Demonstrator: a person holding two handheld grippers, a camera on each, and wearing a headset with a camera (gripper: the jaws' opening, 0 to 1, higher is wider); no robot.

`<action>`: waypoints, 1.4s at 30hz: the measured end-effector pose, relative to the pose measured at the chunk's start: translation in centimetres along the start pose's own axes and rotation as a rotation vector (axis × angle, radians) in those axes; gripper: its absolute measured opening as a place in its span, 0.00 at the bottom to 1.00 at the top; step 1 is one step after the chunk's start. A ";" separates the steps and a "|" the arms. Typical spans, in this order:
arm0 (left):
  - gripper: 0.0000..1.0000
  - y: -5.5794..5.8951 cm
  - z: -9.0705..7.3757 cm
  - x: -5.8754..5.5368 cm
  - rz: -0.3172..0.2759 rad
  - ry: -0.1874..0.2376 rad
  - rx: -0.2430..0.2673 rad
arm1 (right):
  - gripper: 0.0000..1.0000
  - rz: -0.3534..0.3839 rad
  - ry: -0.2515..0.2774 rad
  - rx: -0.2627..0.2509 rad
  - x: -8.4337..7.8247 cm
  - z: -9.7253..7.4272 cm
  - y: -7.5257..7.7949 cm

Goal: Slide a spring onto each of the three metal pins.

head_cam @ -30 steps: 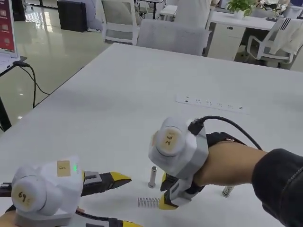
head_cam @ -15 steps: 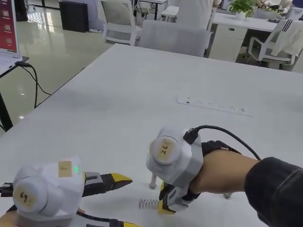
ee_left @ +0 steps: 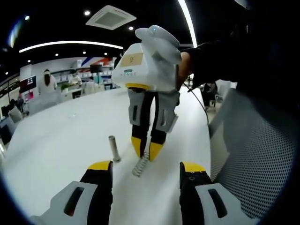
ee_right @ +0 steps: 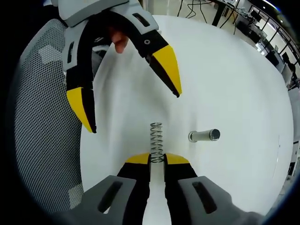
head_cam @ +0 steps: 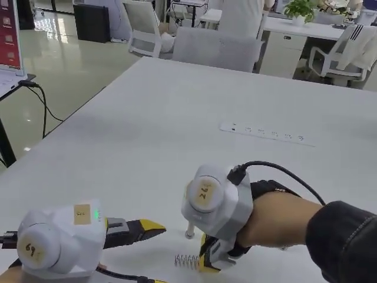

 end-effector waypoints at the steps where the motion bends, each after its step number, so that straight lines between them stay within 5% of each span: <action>1: 0.52 0.0 0.0 0.0 0.000 -0.001 -0.003 | 0.08 0.001 -0.001 0.004 0.0 -0.2 -0.1; 24: 0.30 0.2 0.2 1.4 0.060 0.007 -0.062 | 0.08 -0.036 0.026 0.001 0.9 -4.3 -2.4; 42: 0.08 0.7 0.5 2.2 0.119 0.021 -0.103 | 0.08 -0.078 0.032 -0.011 1.5 -5.4 -3.2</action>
Point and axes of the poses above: the centre of the closed fingertips' face, and the gripper's own axes: z roughly forward along the fingers, y roughly to its right, x roughly out of its top, the point moved 9 cm from there along -z, roughly backward along the fingers, and after that the axes turned 2 degrees about z, right-handed, at the moved point
